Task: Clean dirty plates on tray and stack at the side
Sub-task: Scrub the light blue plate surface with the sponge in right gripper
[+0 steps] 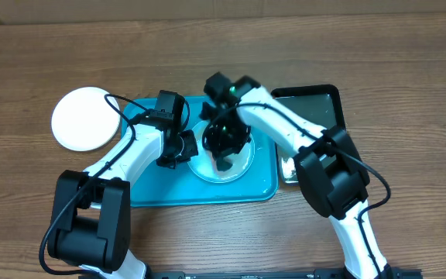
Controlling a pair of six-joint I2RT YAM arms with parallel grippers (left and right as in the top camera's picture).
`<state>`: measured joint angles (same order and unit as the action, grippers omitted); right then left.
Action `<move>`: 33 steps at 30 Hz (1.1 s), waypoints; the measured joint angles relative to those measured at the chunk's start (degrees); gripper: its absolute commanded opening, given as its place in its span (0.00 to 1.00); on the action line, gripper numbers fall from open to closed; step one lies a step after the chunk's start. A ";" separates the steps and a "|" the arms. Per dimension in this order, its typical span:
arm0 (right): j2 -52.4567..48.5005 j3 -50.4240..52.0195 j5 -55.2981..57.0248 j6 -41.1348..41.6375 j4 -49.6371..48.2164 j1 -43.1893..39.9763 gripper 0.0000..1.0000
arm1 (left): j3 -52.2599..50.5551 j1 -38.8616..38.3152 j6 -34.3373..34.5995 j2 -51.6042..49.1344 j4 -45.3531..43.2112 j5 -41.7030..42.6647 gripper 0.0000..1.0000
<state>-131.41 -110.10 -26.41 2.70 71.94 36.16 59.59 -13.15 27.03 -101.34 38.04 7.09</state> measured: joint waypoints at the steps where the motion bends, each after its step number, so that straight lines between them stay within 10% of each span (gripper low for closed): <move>1: 0.02 -1.66 -0.83 -0.44 0.87 -0.66 0.04 | 0.00 -0.02 0.00 0.00 0.00 0.02 0.04; 14: 3.85 -6.43 1.42 -2.51 7.82 -6.12 0.04 | 0.00 0.00 0.00 0.00 0.00 0.22 0.04; 33: 4.98 16.92 3.63 4.61 -16.57 -5.29 0.04 | 0.00 0.00 0.00 0.00 0.09 0.13 0.04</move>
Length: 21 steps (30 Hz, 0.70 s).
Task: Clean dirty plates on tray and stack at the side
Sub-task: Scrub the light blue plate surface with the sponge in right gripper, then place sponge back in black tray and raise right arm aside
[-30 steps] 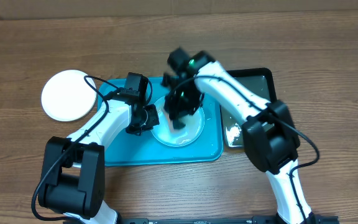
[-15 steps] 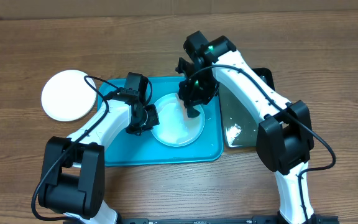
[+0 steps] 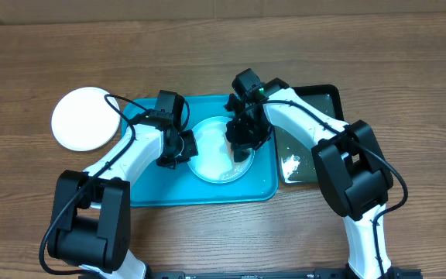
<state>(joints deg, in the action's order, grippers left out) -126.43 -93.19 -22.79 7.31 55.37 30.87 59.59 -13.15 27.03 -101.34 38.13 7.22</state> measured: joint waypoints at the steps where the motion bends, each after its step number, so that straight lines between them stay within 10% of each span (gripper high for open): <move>1: 0.00 0.33 -1.09 0.11 -0.85 0.13 0.04 | 0.00 0.00 0.00 0.00 0.00 -0.17 0.04; 10: -0.02 -3.72 -14.36 0.04 -0.20 2.12 0.04 | 0.00 0.00 0.00 0.00 -0.04 0.00 0.04; 21: 4.57 -16.04 -7.61 -4.70 25.83 -10.67 0.04 | 0.00 0.00 0.00 0.00 -0.04 0.09 0.04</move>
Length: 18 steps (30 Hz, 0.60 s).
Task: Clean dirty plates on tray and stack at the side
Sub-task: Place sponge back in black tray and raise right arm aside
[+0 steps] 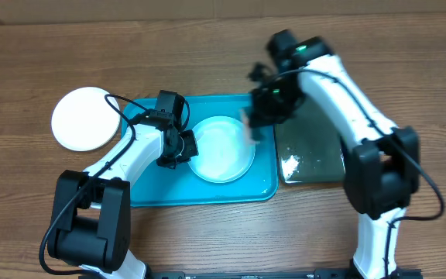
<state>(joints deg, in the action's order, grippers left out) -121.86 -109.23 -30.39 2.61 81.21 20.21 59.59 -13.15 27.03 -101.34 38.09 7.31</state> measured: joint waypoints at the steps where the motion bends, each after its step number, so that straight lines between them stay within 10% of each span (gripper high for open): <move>1: 0.42 -0.15 2.12 -0.20 2.32 -1.27 0.04 | 0.00 0.00 0.00 0.00 0.00 0.02 0.04; 15: 0.83 9.29 26.36 3.23 3.43 -9.55 0.04 | 0.00 -0.02 0.00 0.00 0.00 0.00 0.04; 18: 0.83 12.13 28.15 3.63 0.70 -9.57 0.23 | 0.00 -0.02 0.00 0.00 0.00 0.02 0.04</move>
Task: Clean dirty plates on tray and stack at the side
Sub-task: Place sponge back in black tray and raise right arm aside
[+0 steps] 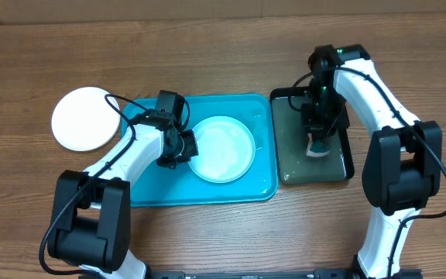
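Note:
A pale white plate (227,151) lies in the teal tray (263,190). My left gripper (184,147) sits at the plate's left rim and looks shut on it. A second white plate (86,118) rests on the table to the left of the tray. My right gripper (317,141) hangs over the dark tray (289,167) to the right, shut on a small blue-and-white sponge (316,149). The sponge's underside is hidden.
The dark tray stands right against the teal tray's right side. Bare wooden table (207,46) surrounds both trays. The right arm arches over the dark tray's far edge.
My right gripper has moved right with the sponge, from the teal tray's far right corner to above the dark tray. The left gripper and the plate have not moved.
First the right gripper pressed the sponge on the middle of the plate, while the left gripper held the rim. Then the sponge was on the plate's right part. After that it was off the plate at the tray's far right corner, and now over the dark tray.

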Controlling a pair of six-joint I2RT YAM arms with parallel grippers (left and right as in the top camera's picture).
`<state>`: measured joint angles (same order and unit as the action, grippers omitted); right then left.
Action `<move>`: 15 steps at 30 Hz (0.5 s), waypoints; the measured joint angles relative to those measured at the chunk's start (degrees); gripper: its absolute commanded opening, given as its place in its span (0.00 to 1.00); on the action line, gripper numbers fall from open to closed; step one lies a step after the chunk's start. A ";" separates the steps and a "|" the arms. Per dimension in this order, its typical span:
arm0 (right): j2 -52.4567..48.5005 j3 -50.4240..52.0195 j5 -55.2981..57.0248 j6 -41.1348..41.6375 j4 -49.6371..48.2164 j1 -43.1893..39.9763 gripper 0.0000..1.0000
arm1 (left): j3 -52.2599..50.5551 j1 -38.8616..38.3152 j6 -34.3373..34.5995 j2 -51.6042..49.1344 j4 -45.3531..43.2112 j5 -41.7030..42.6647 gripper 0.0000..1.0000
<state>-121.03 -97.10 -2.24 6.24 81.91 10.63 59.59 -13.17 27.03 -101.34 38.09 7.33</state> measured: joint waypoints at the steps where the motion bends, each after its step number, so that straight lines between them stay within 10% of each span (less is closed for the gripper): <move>1: 0.00 0.74 0.35 0.50 -0.83 0.02 0.35 | 0.00 0.02 0.00 0.00 0.00 0.00 0.04; 4: 0.00 1.73 1.20 0.15 -2.43 0.00 0.72 | 0.00 0.02 0.00 0.00 0.00 0.00 0.04; 15: 0.00 -3.58 1.55 0.13 -0.04 -1.57 0.84 | 0.00 0.02 -0.02 0.00 0.04 -0.04 0.12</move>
<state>-121.03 -100.68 -0.69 6.37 81.87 9.06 59.59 -13.15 27.00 -101.34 38.13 7.29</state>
